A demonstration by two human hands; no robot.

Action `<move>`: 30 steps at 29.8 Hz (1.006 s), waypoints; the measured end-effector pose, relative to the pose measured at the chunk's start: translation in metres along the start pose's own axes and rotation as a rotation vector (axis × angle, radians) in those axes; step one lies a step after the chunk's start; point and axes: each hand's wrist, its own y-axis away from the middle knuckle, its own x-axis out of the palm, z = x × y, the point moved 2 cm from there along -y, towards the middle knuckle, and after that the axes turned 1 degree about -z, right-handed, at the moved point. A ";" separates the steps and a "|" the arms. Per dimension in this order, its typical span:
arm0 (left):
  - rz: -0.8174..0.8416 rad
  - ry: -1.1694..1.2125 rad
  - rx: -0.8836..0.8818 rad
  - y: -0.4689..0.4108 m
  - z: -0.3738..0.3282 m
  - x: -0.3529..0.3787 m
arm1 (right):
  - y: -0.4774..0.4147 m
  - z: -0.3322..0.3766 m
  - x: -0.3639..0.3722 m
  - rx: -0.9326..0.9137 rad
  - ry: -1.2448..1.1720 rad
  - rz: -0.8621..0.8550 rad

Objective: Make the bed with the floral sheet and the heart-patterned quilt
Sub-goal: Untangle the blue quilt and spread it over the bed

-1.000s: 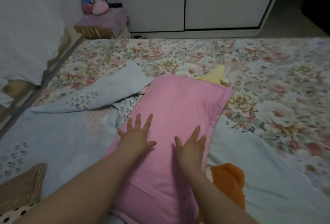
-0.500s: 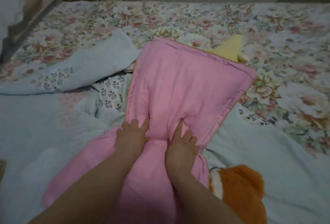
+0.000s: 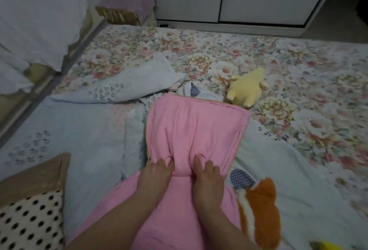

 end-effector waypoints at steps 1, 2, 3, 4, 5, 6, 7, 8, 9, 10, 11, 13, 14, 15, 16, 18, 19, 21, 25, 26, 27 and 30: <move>-0.012 -0.021 -0.005 0.012 0.005 -0.015 | 0.006 0.011 -0.012 -0.038 0.015 -0.015; -0.025 -0.016 -0.009 0.019 0.010 -0.028 | 0.008 0.018 -0.022 -0.044 0.017 -0.032; -0.050 -0.043 -0.032 0.037 0.016 -0.042 | 0.021 0.028 -0.036 -0.073 0.017 -0.023; -0.053 -0.048 -0.029 0.034 0.018 -0.048 | 0.016 0.031 -0.040 -0.084 0.042 -0.043; -0.055 -0.048 -0.070 0.067 0.027 -0.069 | 0.039 0.047 -0.062 -0.121 0.046 -0.051; -0.074 -0.048 -0.066 0.067 0.028 -0.073 | 0.038 0.049 -0.066 -0.129 0.053 -0.073; -0.054 -0.045 -0.105 0.088 0.035 -0.083 | 0.053 0.061 -0.081 -0.132 0.029 -0.047; -0.060 -0.049 -0.141 0.107 0.045 -0.100 | 0.063 0.077 -0.097 -0.183 0.048 -0.080; -0.069 -0.035 -0.177 0.131 0.054 -0.111 | 0.079 0.092 -0.111 -0.194 0.025 -0.049; -0.086 -0.040 -0.188 0.132 0.056 -0.113 | 0.080 0.095 -0.113 -0.203 0.036 -0.059; -0.066 -0.016 -0.224 0.152 0.067 -0.127 | 0.092 0.112 -0.126 -0.221 0.028 -0.055; -0.084 -0.018 -0.248 0.173 0.079 -0.140 | 0.100 0.130 -0.138 -0.240 0.020 -0.047; -0.088 -0.020 -0.269 0.188 0.087 -0.149 | 0.109 0.143 -0.145 -0.268 0.020 -0.073; -0.087 -0.017 -0.295 0.208 0.095 -0.158 | 0.122 0.157 -0.152 -0.303 0.025 -0.068; -0.079 -0.028 -0.332 0.228 0.105 -0.165 | 0.135 0.172 -0.158 -0.343 0.006 -0.059; -0.080 -0.027 -0.403 0.264 0.122 -0.173 | 0.158 0.199 -0.166 -0.435 -0.029 -0.036; -0.089 -0.037 -0.438 0.285 0.133 -0.176 | 0.170 0.217 -0.168 -0.468 -0.050 -0.016; -0.085 -0.032 -0.459 0.302 0.143 -0.178 | 0.178 0.233 -0.170 -0.478 -0.069 -0.017; -0.114 -0.027 -0.606 0.386 0.200 -0.194 | 0.222 0.316 -0.176 -0.647 -0.160 -0.039; -0.136 -0.022 -0.610 0.394 0.208 -0.193 | 0.226 0.325 -0.175 -0.666 -0.173 -0.046; -0.133 -0.027 -0.630 0.411 0.221 -0.192 | 0.234 0.343 -0.174 -0.683 -0.197 -0.033; -0.095 -0.009 -0.737 0.456 0.252 -0.181 | 0.254 0.381 -0.171 -0.662 -0.182 0.072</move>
